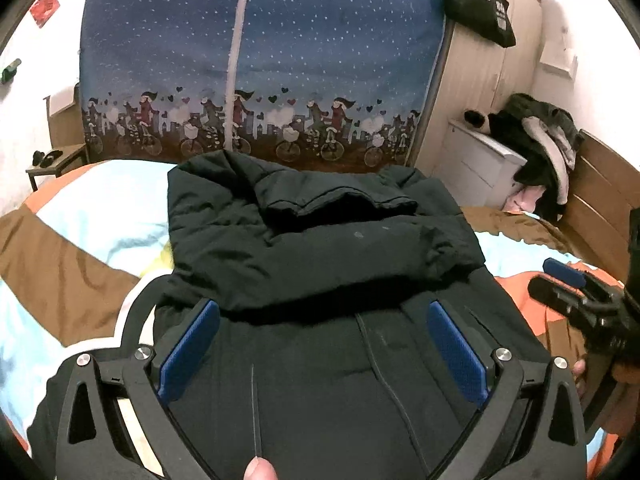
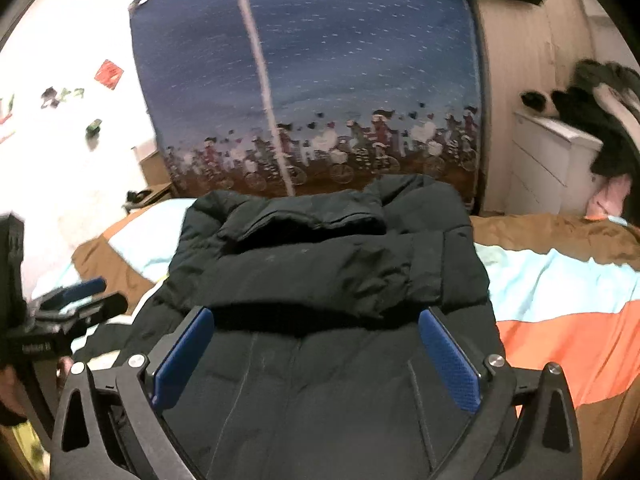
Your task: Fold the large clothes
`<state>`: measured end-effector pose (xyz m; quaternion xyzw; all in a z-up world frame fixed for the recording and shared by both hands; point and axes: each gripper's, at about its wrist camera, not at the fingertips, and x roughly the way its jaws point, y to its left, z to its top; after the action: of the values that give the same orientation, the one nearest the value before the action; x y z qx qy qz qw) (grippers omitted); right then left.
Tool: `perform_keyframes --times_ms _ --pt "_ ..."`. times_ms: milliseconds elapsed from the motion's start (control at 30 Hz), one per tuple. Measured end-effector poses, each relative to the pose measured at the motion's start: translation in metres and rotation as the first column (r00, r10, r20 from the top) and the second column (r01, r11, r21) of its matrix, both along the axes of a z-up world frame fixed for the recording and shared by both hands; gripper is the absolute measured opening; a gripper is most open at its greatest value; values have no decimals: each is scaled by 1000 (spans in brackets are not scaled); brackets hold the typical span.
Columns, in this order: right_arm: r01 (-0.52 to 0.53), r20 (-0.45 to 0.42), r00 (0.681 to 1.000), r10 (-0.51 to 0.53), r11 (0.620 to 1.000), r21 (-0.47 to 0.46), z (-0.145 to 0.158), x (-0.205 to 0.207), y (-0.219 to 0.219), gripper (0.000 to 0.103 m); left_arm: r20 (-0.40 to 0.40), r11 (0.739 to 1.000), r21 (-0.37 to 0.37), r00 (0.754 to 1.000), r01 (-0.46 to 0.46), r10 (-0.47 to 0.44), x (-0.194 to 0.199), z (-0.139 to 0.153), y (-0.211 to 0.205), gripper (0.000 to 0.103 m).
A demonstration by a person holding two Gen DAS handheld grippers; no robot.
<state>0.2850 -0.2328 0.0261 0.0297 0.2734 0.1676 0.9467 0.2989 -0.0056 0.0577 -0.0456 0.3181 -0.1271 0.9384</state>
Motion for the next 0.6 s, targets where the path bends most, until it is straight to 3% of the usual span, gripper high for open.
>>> perform_keyframes --times_ms 167,333,467,600 --pt "-66 -11 998 66 998 -12 -13 -23 10 103 -15 999 28 1000 22 -22 -27 -5 -3 102" --pt "-152 -65 987 147 986 -64 -32 -50 13 103 -112 993 63 990 98 -90 -59 -31 -4 102" --pt "-223 -136 970 203 962 -158 -52 -77 13 103 -218 976 111 963 186 -159 -81 -63 -7 102" --pt "-297 -211 946 248 923 -246 -73 -105 10 103 -223 968 138 959 209 -175 -108 -83 -1 102"
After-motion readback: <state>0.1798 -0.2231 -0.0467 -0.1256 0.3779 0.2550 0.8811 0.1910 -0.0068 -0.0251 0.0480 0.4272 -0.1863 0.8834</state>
